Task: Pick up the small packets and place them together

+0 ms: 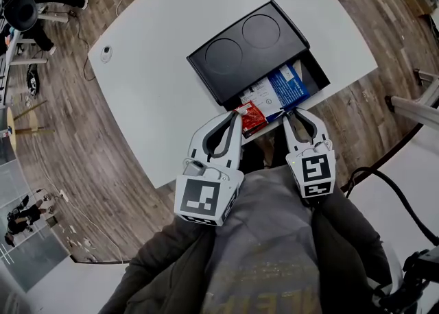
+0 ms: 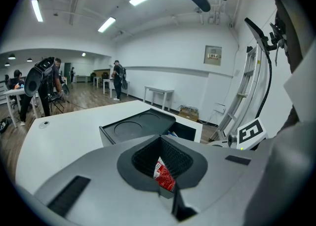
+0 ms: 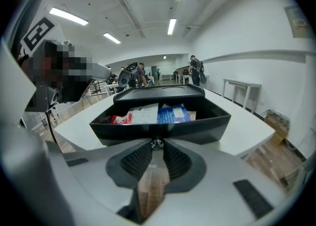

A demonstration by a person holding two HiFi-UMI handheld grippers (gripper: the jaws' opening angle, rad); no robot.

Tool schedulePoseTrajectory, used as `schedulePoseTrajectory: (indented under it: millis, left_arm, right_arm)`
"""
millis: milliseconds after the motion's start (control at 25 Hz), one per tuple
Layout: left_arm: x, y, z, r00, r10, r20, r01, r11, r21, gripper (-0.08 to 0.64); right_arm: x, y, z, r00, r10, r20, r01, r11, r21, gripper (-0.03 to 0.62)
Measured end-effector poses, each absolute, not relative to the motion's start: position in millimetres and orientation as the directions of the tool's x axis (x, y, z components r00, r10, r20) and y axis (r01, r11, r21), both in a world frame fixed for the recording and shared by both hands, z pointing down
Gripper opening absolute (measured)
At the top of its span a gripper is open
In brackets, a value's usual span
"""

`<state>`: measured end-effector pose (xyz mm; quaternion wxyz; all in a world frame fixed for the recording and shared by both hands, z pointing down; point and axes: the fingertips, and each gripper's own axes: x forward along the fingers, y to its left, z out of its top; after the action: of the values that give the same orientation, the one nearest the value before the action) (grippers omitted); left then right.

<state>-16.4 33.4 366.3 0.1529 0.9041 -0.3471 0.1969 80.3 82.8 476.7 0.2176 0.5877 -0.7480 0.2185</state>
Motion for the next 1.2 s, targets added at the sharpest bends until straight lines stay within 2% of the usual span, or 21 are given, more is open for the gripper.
schedulePoseTrajectory:
  millis: [1200]
  left_arm:
    - [4,30,371,0.717,-0.494,0.491,-0.632,-0.758,0.161,0.002]
  right_arm:
    - [76,94,472,-0.226,-0.798,0.558,-0.973,0.213,-0.090,0.075]
